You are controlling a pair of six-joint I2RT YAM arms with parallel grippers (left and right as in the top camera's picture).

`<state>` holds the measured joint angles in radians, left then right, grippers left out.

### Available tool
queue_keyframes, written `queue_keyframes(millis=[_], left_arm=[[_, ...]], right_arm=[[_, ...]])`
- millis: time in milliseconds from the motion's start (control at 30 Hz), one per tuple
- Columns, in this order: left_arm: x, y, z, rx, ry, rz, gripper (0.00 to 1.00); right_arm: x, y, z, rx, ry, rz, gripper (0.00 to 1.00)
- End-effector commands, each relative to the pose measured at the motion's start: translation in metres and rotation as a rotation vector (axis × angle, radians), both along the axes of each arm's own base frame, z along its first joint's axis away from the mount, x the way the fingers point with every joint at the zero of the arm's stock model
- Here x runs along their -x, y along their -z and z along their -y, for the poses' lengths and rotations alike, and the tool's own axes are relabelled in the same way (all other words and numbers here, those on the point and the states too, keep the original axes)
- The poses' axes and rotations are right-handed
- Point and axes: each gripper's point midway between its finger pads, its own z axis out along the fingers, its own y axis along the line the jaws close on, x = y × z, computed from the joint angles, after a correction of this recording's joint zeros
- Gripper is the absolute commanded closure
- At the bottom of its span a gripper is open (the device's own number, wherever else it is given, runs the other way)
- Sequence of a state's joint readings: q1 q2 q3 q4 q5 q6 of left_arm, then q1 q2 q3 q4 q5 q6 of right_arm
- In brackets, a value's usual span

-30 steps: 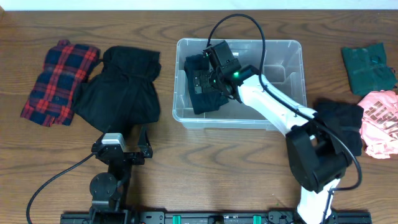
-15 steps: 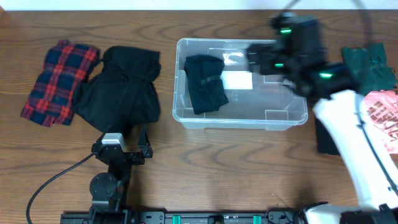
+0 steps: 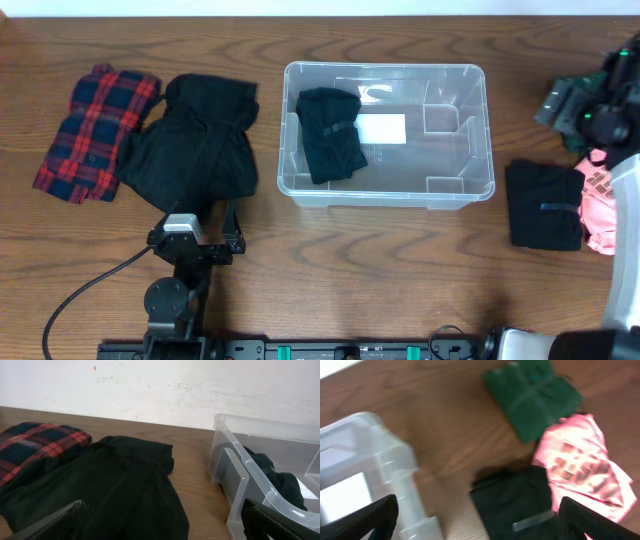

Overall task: Pack container
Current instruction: 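Open the right gripper and withdraw it to the right, then move the right gripper over the bright green folded cloth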

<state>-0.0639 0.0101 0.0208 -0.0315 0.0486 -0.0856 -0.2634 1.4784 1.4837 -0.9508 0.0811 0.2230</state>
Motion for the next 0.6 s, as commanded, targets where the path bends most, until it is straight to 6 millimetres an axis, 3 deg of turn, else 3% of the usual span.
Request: queue_keyframes(millis=[0, 333, 567], left_arm=[[0.001, 0.015, -0.001, -0.003, -0.010, -0.046, 0.02], [0.001, 0.015, -0.002, -0.003, -0.011, -0.046, 0.02], [0.001, 0.015, -0.001, -0.003, -0.010, -0.046, 0.02]], right_arm=[[0.003, 0.028, 0.028, -0.012, 0.080, -0.079, 0.01], [0.012, 0.106, 0.053, -0.079, 0.125, -0.319, 0.01], [0.019, 0.146, 0.059, -0.161, 0.144, -0.415, 0.01]])
